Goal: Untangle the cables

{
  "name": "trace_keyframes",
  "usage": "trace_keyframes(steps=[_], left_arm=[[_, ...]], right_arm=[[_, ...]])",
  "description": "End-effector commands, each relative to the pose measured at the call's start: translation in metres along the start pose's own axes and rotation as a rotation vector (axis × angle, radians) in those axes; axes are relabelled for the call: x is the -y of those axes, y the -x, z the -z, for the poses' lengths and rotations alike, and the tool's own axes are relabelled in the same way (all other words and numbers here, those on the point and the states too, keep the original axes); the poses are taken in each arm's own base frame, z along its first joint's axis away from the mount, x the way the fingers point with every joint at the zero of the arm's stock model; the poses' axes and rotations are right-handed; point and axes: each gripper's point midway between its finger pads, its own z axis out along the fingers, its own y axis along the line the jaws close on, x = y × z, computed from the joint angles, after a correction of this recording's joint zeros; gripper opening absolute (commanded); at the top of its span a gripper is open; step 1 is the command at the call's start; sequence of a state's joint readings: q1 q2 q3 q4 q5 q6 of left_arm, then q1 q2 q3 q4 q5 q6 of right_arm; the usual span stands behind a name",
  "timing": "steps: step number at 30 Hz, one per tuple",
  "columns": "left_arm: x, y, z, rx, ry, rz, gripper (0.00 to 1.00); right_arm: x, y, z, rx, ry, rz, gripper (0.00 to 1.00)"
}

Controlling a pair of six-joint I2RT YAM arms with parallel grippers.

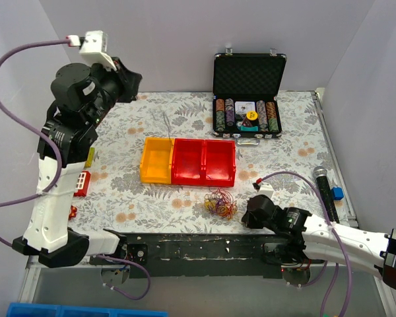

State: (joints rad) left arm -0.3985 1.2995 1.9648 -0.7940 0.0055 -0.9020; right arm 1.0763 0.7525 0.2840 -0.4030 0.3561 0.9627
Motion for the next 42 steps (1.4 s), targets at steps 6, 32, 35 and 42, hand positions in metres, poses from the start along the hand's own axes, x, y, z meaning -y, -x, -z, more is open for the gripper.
trace_keyframes(steps=[6, 32, 35, 42], left_arm=[[-0.079, 0.117, 0.057, 0.571, 0.493, 0.118, 0.15], [0.033, -0.385, 0.045, -0.860, -0.553, -0.258, 0.98], [0.028, -0.410, 0.041, -0.879, -0.532, -0.303, 0.98], [0.019, -0.441, 0.021, -0.902, -0.467, -0.339, 0.86]], right_arm=[[0.012, -0.020, -0.003, -0.046, -0.020, -0.021, 0.01], [-0.009, -0.004, -0.004, -0.015, 0.009, 0.033, 0.01], [-0.011, -0.002, -0.003, -0.011, 0.013, 0.033, 0.01], [-0.004, -0.008, -0.003, -0.018, 0.005, 0.014, 0.01]])
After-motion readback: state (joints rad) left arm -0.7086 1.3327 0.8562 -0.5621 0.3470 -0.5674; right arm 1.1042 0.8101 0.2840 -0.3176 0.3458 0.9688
